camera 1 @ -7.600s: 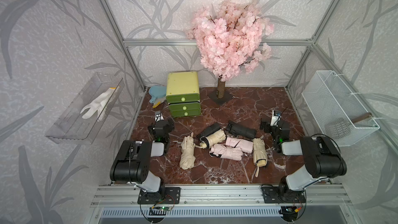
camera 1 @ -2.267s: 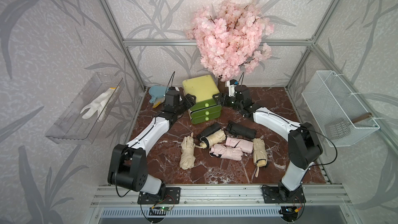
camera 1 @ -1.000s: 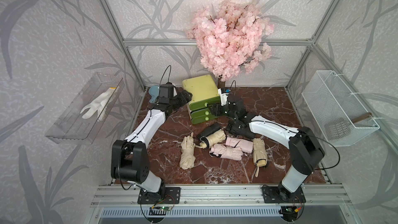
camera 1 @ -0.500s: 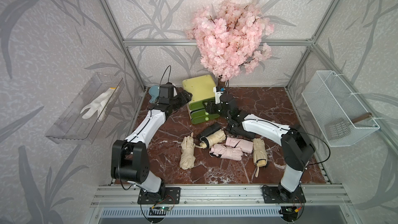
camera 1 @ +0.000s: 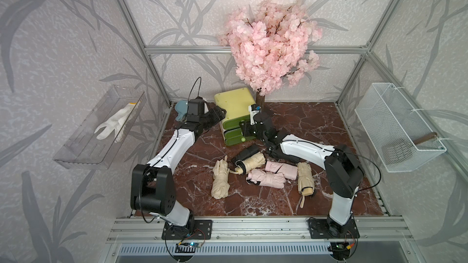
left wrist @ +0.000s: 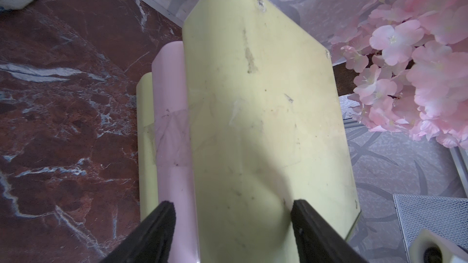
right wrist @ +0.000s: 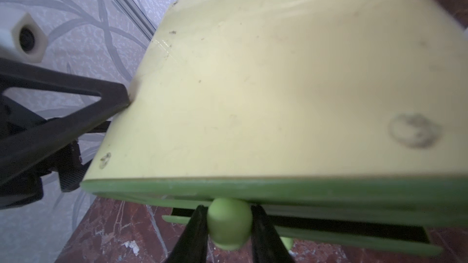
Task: Place the umbrella in the drawer by color
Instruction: Open the drawer in the storage box.
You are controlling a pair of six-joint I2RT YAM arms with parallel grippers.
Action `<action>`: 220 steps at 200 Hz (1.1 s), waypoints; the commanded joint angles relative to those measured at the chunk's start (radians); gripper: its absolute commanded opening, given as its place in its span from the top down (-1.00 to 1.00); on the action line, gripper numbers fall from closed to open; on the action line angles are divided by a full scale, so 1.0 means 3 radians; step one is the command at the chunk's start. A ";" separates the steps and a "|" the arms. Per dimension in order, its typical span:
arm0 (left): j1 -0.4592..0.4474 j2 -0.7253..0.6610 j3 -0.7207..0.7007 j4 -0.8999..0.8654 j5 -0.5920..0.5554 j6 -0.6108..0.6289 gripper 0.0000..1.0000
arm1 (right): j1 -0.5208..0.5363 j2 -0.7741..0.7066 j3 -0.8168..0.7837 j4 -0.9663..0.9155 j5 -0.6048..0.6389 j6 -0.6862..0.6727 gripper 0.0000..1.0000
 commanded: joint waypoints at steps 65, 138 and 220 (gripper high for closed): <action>-0.0013 0.0043 -0.0033 -0.0085 -0.0040 0.0040 -0.53 | 0.0094 -0.0365 -0.0306 0.0043 0.0170 -0.0068 0.73; -0.0013 0.0043 -0.0033 -0.0117 -0.0082 0.0068 -0.52 | 0.0225 -0.1002 -0.0979 0.0107 0.0247 -0.0060 0.74; -0.0013 0.0041 -0.0005 -0.0161 -0.0118 0.0091 -0.53 | 0.0360 -0.1226 -0.1211 0.0013 0.0287 -0.0077 0.74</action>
